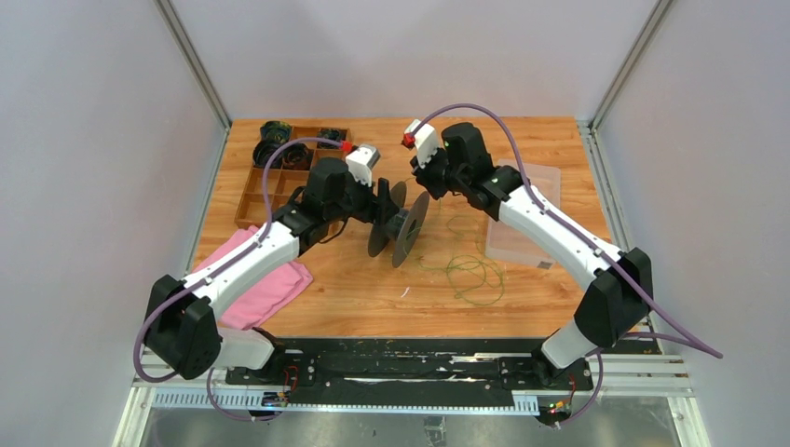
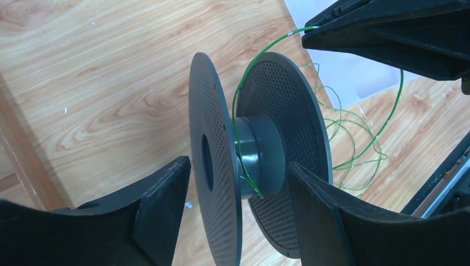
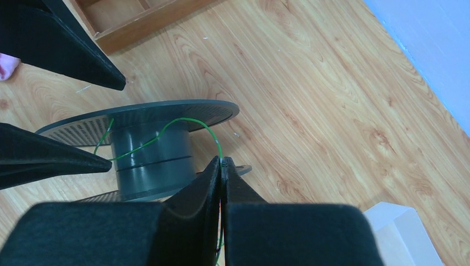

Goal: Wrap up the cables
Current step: Wrap the cable around the cable reel.

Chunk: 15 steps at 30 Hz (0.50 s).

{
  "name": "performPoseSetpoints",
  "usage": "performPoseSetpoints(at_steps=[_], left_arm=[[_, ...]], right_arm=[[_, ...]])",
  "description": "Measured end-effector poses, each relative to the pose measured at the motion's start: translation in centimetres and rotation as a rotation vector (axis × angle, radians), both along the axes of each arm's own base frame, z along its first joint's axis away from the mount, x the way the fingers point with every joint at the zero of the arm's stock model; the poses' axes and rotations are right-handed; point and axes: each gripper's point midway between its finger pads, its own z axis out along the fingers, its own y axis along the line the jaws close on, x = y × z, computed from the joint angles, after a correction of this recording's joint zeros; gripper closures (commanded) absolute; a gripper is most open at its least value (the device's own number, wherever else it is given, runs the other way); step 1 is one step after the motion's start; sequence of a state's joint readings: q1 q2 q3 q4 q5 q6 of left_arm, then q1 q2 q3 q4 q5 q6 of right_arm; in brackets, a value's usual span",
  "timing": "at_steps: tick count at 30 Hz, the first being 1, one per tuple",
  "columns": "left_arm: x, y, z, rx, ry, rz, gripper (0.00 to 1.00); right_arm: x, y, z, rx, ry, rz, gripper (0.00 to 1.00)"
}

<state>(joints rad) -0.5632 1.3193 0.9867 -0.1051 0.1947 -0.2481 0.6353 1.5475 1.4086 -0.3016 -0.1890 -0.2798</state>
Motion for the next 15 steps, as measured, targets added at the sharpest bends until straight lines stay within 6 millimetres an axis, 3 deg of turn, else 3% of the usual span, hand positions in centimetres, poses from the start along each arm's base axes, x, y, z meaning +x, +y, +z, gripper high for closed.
performPoseSetpoints(at_steps=[5, 11, 15], left_arm=[[0.0, 0.1, -0.9, 0.004, 0.022, 0.009, 0.3], [-0.9, 0.5, -3.6, 0.015, 0.081, 0.021, 0.31], [-0.9, 0.5, -3.8, 0.015, 0.087, 0.024, 0.33]], right_arm=[[0.2, 0.0, -0.5, -0.01, 0.007, -0.006, 0.99], [0.4, -0.2, -0.7, -0.017, 0.006, -0.018, 0.99], [0.6, -0.3, -1.1, -0.028, 0.011, -0.028, 0.99]])
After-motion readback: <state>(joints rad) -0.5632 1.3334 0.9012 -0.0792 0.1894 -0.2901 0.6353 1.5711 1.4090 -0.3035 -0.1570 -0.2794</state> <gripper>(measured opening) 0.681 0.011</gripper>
